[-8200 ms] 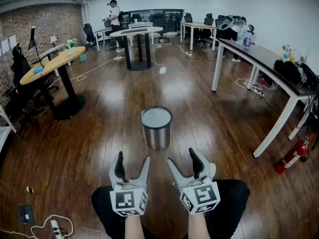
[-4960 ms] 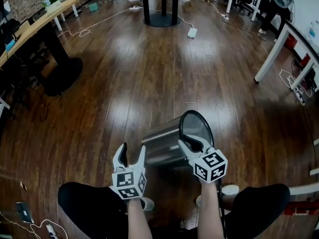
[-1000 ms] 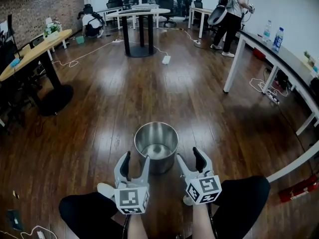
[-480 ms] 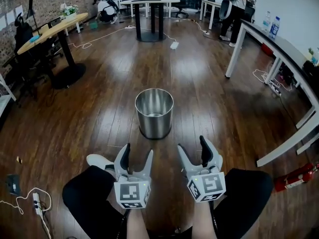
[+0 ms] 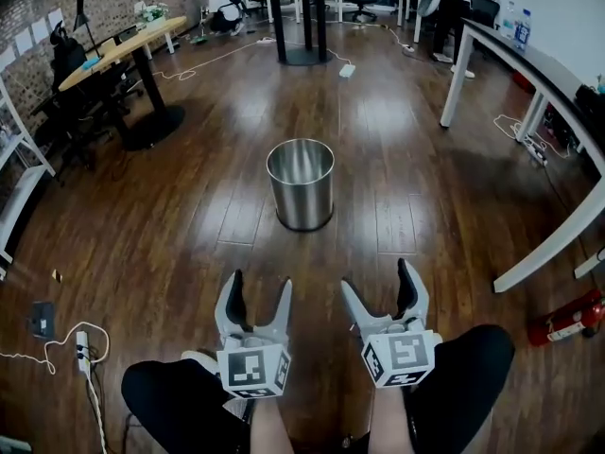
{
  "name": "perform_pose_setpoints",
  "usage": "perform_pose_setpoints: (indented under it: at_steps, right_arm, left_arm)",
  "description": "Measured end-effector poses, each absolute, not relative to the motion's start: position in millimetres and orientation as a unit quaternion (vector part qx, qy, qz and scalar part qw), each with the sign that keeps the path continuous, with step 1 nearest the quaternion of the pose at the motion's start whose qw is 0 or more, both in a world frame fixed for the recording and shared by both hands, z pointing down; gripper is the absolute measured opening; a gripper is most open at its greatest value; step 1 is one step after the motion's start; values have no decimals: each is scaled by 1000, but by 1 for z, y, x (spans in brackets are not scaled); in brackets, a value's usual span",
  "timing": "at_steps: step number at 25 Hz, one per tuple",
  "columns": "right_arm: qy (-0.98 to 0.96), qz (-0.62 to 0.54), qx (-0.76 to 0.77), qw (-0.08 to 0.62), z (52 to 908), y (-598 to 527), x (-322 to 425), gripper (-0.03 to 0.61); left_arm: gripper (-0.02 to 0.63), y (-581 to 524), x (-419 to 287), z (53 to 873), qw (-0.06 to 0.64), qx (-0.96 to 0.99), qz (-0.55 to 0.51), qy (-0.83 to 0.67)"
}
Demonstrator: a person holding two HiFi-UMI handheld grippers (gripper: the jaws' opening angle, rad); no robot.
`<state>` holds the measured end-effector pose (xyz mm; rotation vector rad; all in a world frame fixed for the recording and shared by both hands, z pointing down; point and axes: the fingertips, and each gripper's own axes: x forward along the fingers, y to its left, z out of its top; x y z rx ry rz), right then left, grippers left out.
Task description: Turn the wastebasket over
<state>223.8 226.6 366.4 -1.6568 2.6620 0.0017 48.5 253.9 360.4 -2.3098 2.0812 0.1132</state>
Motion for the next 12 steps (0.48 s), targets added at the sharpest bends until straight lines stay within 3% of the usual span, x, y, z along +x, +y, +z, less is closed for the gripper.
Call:
perform_pose_setpoints:
  at_steps: [4,12]
  right_arm:
    - [847,-25,-531,-29,386,258,222,410]
    - [838,19,-545,-15,345,312,253,408]
  left_arm:
    - [382,286,61,373,15,-743,21,668]
    - [370,346,59,353,21,-722,27,691]
